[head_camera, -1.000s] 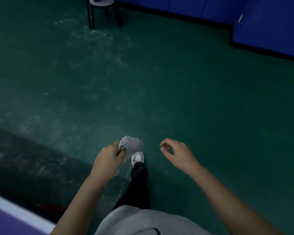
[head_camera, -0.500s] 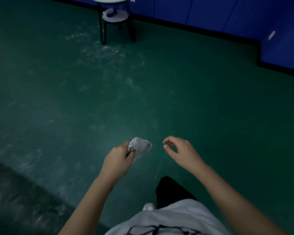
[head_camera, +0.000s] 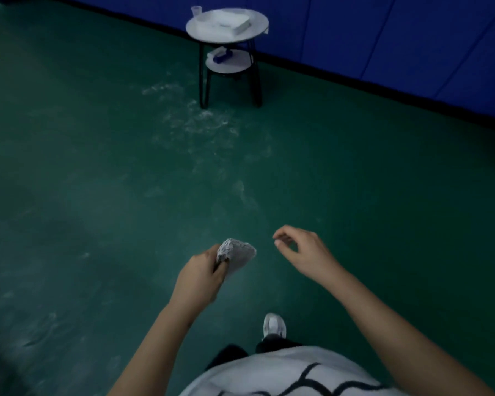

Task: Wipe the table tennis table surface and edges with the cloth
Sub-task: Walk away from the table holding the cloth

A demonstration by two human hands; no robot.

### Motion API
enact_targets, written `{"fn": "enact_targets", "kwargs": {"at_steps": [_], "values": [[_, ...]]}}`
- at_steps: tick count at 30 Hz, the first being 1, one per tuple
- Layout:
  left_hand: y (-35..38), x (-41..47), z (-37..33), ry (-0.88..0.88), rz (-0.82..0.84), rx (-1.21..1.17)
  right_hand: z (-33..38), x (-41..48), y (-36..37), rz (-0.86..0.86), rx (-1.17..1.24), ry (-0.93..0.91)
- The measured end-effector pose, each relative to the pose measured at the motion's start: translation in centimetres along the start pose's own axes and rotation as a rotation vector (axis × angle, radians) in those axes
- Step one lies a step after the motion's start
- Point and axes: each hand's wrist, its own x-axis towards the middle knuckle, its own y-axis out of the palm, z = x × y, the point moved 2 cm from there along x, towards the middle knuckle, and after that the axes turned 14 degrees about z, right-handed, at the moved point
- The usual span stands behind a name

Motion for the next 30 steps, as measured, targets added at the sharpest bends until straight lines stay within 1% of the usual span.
{"fn": "enact_targets", "kwargs": {"at_steps": [4,9,13,16,20,24,30], "values": [[-4.0,7.9,-1.2,-0.03,-0.038,-0.036,0.2,8.8,-5.3,0.008,-0.008,-0.051],[-8.0,18.5,-0.3,-0.056,-0.018,-0.05,-1.7,18.5,-7.9,0.053,-0.009,-0.039],[-12.2,28.6,0.9,-0.022,0.011,-0.022,-2.8,27.9,-10.3,0.031,-0.016,-0.017],[-17.3,36.4,1.6,0.015,0.021,0.0,-1.8,36.2,-13.4,0.018,-0.02,-0.005],[-24.8,45.8,2.5,0.046,0.033,0.047,1.1,47.3,-18.1,-0.041,-0.028,-0.016],[-29.3,51.9,3.1,0.052,0.034,0.046,2.8,54.5,-21.2,-0.086,-0.004,-0.051],[-34.1,62.9,5.6,0.003,0.072,0.024,1.3,66.7,-24.1,-0.019,-0.008,0.002]]}}
